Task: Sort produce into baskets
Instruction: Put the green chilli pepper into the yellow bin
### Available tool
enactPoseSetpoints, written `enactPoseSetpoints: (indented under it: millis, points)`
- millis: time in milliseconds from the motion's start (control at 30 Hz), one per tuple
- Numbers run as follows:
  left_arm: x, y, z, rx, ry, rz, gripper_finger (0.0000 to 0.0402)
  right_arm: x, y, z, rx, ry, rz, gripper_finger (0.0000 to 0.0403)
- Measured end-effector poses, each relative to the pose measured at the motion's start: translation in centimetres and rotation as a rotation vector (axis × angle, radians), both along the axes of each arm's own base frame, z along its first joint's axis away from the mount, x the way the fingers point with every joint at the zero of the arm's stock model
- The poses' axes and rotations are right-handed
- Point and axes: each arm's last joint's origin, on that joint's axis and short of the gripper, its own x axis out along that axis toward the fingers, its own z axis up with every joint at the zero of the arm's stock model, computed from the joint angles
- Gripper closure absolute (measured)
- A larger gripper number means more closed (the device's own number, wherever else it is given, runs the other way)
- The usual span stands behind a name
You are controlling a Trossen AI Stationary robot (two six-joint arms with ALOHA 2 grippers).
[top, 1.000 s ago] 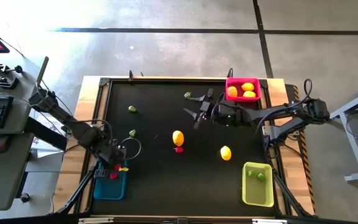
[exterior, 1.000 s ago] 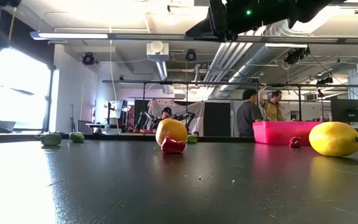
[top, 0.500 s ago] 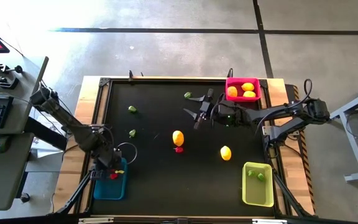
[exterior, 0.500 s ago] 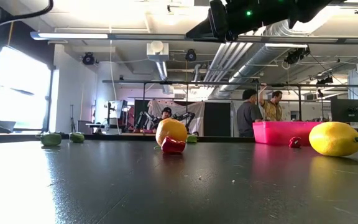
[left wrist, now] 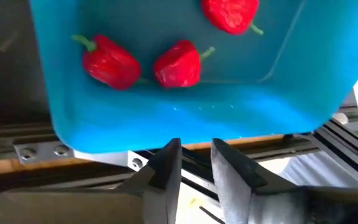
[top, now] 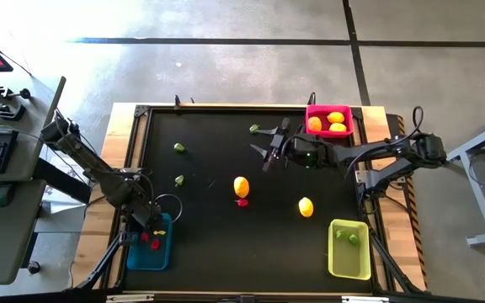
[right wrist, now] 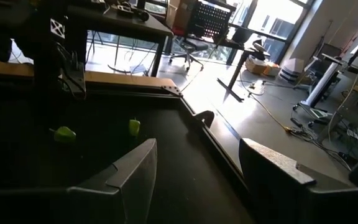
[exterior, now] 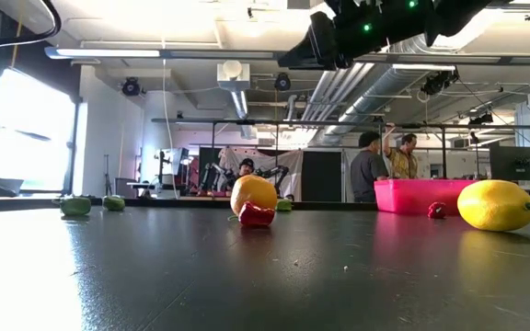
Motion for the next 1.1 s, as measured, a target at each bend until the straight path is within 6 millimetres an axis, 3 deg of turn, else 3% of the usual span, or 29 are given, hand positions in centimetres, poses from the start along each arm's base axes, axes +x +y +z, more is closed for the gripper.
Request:
enactPoseSetpoints:
  millis: [233, 500, 833, 1100]
  points:
    - [0.8, -0.3, 1.6, -0.081, -0.048, -0.044, 0.0312, 0.0, -0.1, -0.1, 0.001, 0.006, -0.005, 0.0183]
    - [3.0, 0.9, 3.8, -0.067, -0.233, -0.05, 0.0333, 0.0, -0.1, -0.1, 0.001, 0.005, -0.004, 0.0183]
    - [5.4, 5.6, 3.8, 0.016, -0.424, -0.138, 0.0397, 0.0, -0.1, -0.1, 0.001, 0.01, -0.004, 0.0183]
    - [7.2, 9.8, 3.9, 0.074, -0.566, -0.054, 0.04, 0.0, -0.1, -0.1, 0.001, 0.01, -0.004, 0.0183]
